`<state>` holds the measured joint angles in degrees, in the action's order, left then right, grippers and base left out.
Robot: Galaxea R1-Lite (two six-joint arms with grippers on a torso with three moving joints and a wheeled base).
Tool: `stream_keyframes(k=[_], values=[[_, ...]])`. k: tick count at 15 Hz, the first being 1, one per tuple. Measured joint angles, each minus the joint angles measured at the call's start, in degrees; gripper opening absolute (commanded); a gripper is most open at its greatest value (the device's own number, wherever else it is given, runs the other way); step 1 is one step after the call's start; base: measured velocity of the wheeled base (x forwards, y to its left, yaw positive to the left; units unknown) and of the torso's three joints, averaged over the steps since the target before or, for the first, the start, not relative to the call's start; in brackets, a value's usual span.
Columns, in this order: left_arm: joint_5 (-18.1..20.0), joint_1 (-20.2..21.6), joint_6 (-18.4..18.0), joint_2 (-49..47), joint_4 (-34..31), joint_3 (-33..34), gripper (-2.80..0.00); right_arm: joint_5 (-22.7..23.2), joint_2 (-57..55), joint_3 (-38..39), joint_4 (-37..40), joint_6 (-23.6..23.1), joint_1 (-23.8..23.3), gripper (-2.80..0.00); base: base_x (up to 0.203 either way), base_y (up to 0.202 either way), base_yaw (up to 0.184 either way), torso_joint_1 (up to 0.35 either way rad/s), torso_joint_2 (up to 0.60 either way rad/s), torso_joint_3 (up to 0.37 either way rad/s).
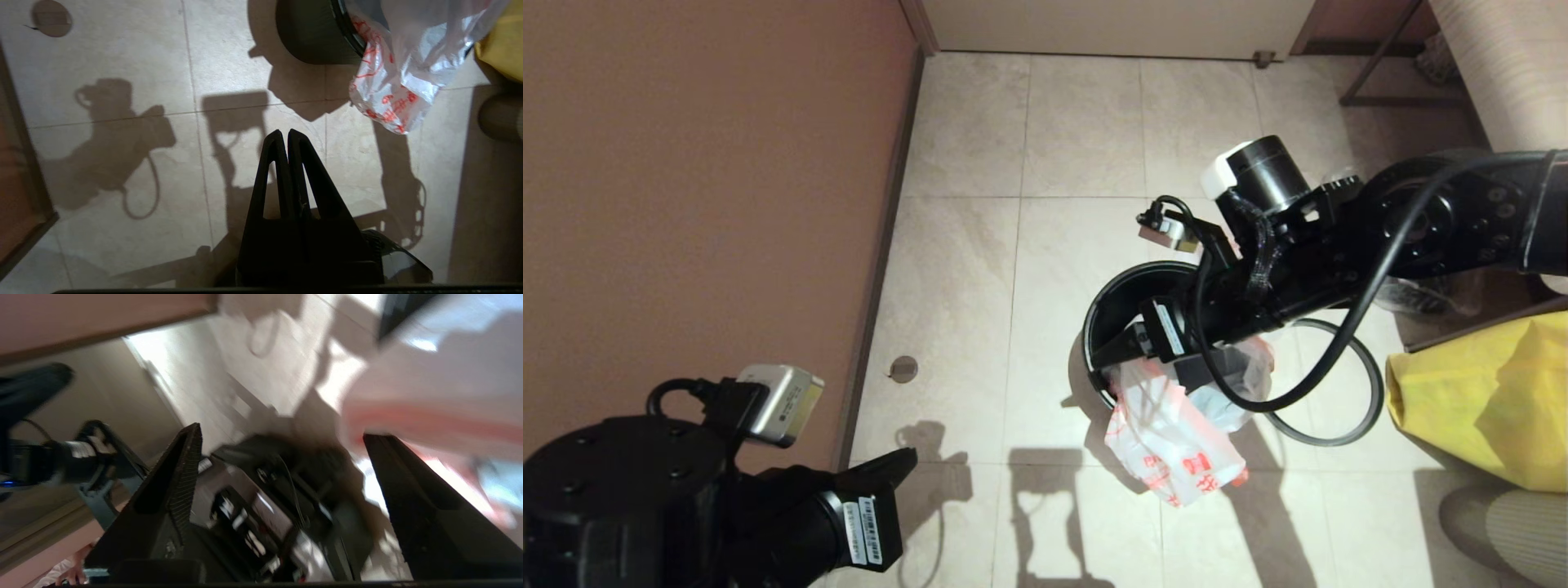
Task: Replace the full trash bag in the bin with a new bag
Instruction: Put the new garbage bag on the trash can
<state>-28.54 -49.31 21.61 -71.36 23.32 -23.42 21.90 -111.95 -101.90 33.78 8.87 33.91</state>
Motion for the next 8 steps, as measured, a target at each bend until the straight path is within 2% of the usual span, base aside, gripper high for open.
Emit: stream_keyframes(k=[2, 4, 8], values=[[2.1, -1.12, 2.32, -0.81, 0.1, -0.12, -2.8, -3.49, 2.56, 1.81, 4.9, 0.2, -0.65, 0.0, 0.0, 0.0, 0.0, 0.0, 0.0, 0.0], [3.47, -3.39, 6.07, -1.68, 0.05, 0.31, -2.8, -4.27, 4.53, 3.0, 6.43, 0.21, -1.75, 0.0, 0.0, 0.0, 0.0, 0.0, 0.0, 0.0], [4.72, -5.51, 7.19, -3.68, 0.16, 1.6, -2.8, -4.95, 8.54, 6.97, 6.59, 0.27, -3.62, 0.0, 0.0, 0.0, 0.0, 0.0, 0.0, 0.0]])
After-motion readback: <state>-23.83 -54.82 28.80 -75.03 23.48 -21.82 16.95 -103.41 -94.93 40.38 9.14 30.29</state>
